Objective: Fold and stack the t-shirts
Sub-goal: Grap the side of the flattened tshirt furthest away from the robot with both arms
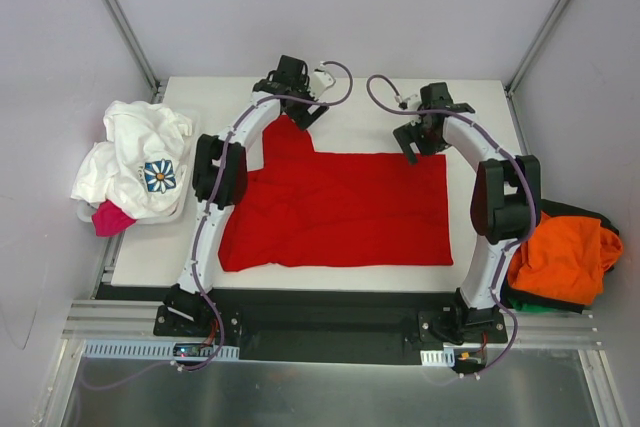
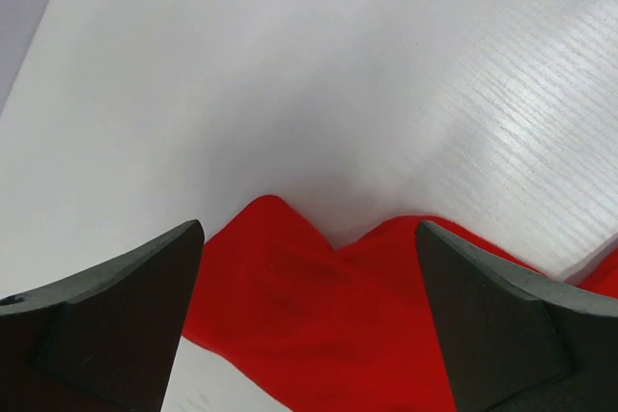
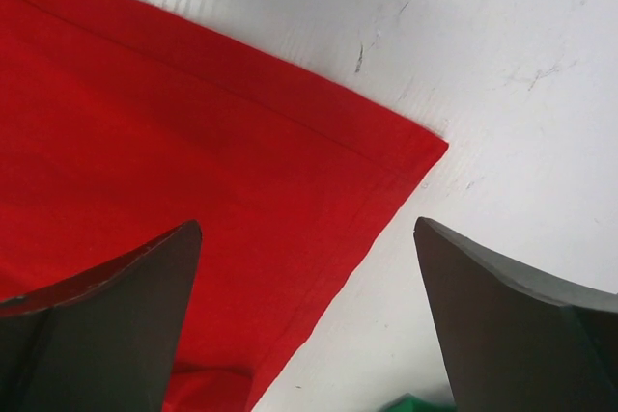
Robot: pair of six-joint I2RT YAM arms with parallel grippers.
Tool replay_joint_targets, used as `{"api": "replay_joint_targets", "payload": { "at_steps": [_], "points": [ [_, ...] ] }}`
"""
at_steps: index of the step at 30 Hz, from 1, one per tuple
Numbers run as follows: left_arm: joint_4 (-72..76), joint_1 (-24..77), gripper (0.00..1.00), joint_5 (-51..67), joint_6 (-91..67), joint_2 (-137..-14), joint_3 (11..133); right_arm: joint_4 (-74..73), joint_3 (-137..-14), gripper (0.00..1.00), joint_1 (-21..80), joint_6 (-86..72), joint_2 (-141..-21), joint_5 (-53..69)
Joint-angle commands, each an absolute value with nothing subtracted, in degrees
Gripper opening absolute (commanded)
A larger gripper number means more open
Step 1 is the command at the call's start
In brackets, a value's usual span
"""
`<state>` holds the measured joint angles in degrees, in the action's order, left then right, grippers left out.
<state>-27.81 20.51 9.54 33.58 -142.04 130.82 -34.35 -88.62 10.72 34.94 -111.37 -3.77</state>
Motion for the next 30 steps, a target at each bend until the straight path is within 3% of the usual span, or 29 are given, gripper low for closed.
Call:
{"api": "replay_joint_targets", "payload": {
  "at_steps": [1,11,27,30],
  "points": [
    [-28.30,19.78,0.89,10.64,32.61,-143.26,132.36,-34.98,-87.63,0.96,10.46,34.80,-108.55,-2.29],
    [-28.39,19.51,0.75,9.06,33.05,-143.53,129.99,-34.63,-85.87,0.97,10.46,35.33,-107.40,-2.11],
    [-28.48,18.98,0.35,9.05,32.78,-143.61,126.83,-33.66,-84.37,0.97,9.49,35.95,-107.22,-5.27],
    [-28.39,18.98,0.35,9.14,32.70,-143.44,127.26,-33.31,-84.64,0.97,9.23,36.21,-108.19,-6.94]
  ]
}}
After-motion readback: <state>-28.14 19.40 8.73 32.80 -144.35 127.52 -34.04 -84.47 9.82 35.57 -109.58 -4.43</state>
